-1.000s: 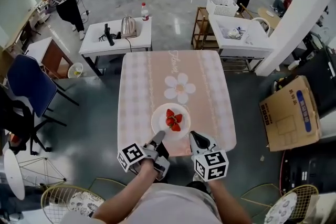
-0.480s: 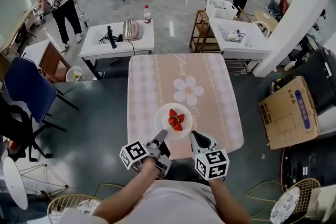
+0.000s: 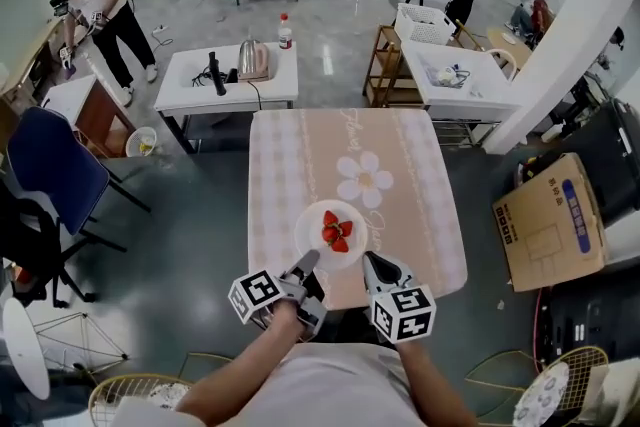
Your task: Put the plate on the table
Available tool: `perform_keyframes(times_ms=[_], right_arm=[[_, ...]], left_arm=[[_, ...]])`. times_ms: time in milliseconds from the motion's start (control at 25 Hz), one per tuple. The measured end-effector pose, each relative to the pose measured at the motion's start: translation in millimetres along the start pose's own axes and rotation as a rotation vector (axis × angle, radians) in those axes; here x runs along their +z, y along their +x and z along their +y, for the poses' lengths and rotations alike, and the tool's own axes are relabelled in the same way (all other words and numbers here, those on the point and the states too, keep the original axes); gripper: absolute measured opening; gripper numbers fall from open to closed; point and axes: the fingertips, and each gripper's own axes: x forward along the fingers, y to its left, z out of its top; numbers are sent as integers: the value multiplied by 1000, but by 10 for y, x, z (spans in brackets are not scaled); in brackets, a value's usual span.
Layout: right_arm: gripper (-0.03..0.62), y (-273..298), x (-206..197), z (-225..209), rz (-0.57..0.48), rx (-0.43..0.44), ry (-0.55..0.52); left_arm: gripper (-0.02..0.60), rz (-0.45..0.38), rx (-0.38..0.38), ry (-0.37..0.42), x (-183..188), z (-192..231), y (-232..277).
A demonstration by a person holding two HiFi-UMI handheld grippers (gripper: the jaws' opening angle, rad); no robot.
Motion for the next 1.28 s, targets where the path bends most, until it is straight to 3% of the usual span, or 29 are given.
perform_keyframes(times_ms=[360,720,1280], right_arm=[[5,252,97,103,3,103,-49],[5,486,159,-245,13,196,-65],[5,692,169,-1023,57,212,-18]], left_arm=[[15,-91,0,-32,129,47,-37],[15,-168,27,-29,133,30,284],[15,-146,110,-22,-37,109,1053]])
